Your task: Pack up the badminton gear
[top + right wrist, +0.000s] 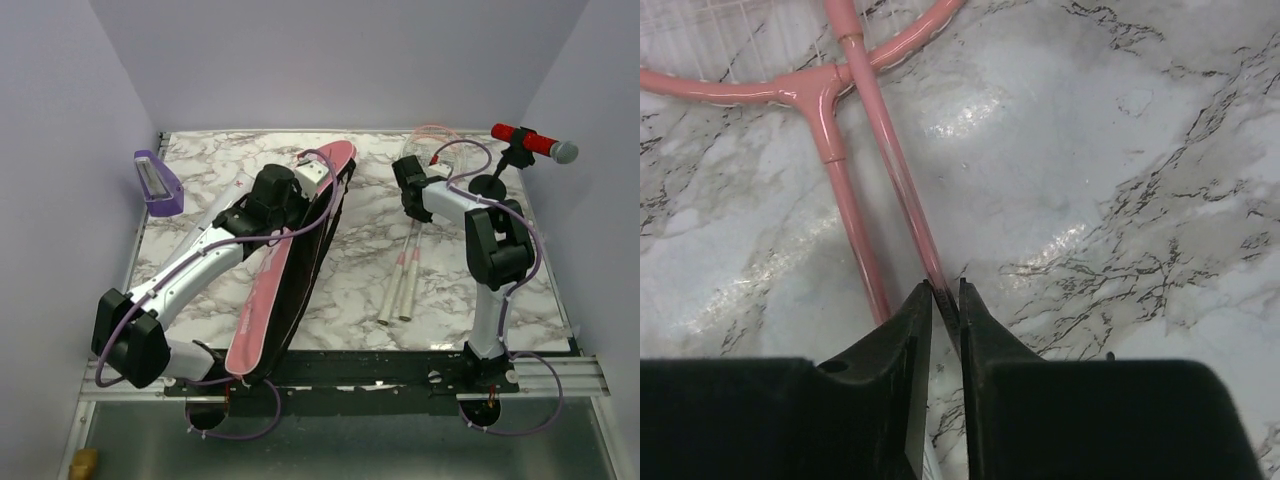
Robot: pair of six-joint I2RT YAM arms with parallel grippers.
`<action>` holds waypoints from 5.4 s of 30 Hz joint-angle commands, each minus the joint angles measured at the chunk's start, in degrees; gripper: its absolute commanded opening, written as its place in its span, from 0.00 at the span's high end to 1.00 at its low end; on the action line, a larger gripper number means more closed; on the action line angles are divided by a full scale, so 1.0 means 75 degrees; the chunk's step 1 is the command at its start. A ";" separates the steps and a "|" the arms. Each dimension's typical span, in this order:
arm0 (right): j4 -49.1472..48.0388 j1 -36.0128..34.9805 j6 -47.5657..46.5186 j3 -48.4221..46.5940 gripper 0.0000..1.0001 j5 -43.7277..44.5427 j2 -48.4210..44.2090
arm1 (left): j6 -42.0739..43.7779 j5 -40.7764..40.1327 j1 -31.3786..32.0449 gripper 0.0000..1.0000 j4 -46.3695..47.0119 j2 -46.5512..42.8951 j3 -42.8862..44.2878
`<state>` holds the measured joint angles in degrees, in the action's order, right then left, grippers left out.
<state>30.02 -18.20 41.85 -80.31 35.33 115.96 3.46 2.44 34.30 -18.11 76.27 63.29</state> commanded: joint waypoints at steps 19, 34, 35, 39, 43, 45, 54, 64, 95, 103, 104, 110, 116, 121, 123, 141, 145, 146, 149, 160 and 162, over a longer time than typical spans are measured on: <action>-0.0757 -0.0584 -0.1056 0.1591 1.00 -0.2004 -0.2499 | -0.1259 0.0402 -0.0355 1.00 0.0586 0.2779 0.2272; 0.1632 -0.3806 -0.0331 0.2646 1.00 -0.1759 -0.4493 | -0.1200 0.0273 -0.0554 1.00 0.0703 0.3272 0.2554; 0.1808 -0.3982 -0.0225 0.2658 1.00 -0.1572 -0.4481 | -0.1223 0.0250 -0.0589 1.00 0.0692 0.3284 0.2531; 0.2488 -0.4499 0.0361 0.2564 1.00 -0.1243 -0.4609 | -0.1200 0.0226 -0.0648 1.00 0.0692 0.3284 0.2484; 0.2793 -0.4921 0.0865 0.2634 1.00 -0.1254 -0.5054 | -0.1223 0.0226 -0.0648 1.00 0.0692 0.3284 0.2460; 0.2980 -0.5166 0.1053 0.2646 1.00 -0.1231 -0.5172 | -0.1247 0.0226 -0.0648 1.00 0.0680 0.3307 0.2460; 0.3824 -0.6549 0.1639 0.2435 1.00 -0.0996 -0.4635 | -0.1235 0.0121 -0.0637 1.00 0.0587 0.3389 0.2648; 0.4329 -0.6960 0.1886 0.2505 1.00 -0.1008 -0.4809 | -0.1106 -0.0032 -0.0625 1.00 0.0563 0.3249 0.2531; 0.3263 -0.6669 0.0735 -0.0412 1.00 0.0456 -0.1634 | -0.1634 0.0976 -0.0062 1.00 0.0434 0.2535 0.2062; 0.2363 -0.5930 0.1558 -0.0202 1.00 0.0938 -0.1797 | -0.1727 0.1116 -0.0097 1.00 0.0458 0.2206 0.1757; 0.2233 -0.5906 0.1546 -0.0237 1.00 0.0961 -0.1786 | -0.1762 0.1140 -0.0109 1.00 0.0446 0.2194 0.1780; 0.1613 -0.5789 0.1032 -0.1057 1.00 0.0763 -0.1165 | -0.1868 0.1327 -0.0097 1.00 0.0457 0.2112 0.1757; 0.0944 -0.5684 0.0820 -0.1303 1.00 0.0446 -0.0860 | -0.1856 0.1585 -0.0097 1.00 0.0528 0.1983 0.1558; 0.0651 -0.5660 0.0702 -0.1432 1.00 -0.0021 -0.0638 | -0.1833 0.1690 -0.0109 1.00 0.0563 0.2006 0.1558; 0.0289 -0.5660 0.0562 -0.1246 1.00 -0.0443 -0.0719 | -0.1845 0.1714 -0.0109 1.00 0.0540 0.2042 0.1593; -0.1307 -0.5730 -0.0353 0.0793 1.00 -0.1897 -0.2102 | -0.1786 0.1714 -0.0109 1.00 0.0446 0.2229 0.1781; -0.1846 -0.5742 -0.0458 0.1391 1.00 -0.2250 -0.2383 | -0.1751 0.1714 -0.0121 1.00 0.0434 0.2229 0.1804; -0.1904 -0.5730 -0.0470 0.1427 1.00 -0.2273 -0.2407 | -0.1751 0.1737 -0.0132 1.00 0.0411 0.2252 0.1804; -0.1987 -0.5730 -0.0528 0.1369 1.00 -0.2018 -0.2442 | -0.1774 0.1796 -0.0121 1.00 0.0399 0.2253 0.1839; -0.2549 -0.4173 -0.0341 0.0631 1.00 -0.1944 -0.2325 | -0.1798 0.1866 -0.0121 1.00 0.0469 0.1866 0.1570; -0.2713 -0.4008 -0.0341 0.0537 1.00 -0.2202 -0.2255 | -0.1798 0.1902 -0.0121 1.00 0.0469 0.1807 0.1523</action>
<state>20.36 -56.10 36.58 -71.46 19.57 98.94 -9.76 8.99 30.74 -9.87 93.69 75.68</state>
